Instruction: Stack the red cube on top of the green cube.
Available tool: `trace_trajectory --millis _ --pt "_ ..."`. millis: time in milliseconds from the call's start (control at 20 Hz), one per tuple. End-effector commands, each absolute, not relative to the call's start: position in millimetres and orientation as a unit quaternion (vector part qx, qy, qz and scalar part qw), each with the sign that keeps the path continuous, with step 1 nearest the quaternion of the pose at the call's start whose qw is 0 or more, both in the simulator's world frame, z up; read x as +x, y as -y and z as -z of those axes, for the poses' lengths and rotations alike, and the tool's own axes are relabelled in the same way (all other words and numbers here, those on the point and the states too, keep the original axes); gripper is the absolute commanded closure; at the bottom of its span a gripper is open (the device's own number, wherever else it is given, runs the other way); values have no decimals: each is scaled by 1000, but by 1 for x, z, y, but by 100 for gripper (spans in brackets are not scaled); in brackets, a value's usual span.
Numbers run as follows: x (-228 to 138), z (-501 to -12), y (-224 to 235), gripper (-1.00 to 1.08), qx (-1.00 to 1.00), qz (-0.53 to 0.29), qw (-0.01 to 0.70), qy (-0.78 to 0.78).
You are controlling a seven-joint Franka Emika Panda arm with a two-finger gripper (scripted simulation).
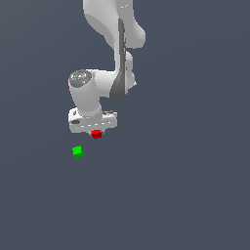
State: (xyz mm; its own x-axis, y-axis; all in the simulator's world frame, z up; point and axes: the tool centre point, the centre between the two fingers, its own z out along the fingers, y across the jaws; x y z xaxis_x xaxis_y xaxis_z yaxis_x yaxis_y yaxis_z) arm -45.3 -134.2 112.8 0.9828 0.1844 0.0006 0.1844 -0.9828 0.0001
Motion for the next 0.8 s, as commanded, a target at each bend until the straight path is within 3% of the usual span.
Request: trace_trajectory --millis 0,750 --pt "-41 -109 143 108 996 0 0 -92" --pt "0 -70 220 108 996 0 0 -92"
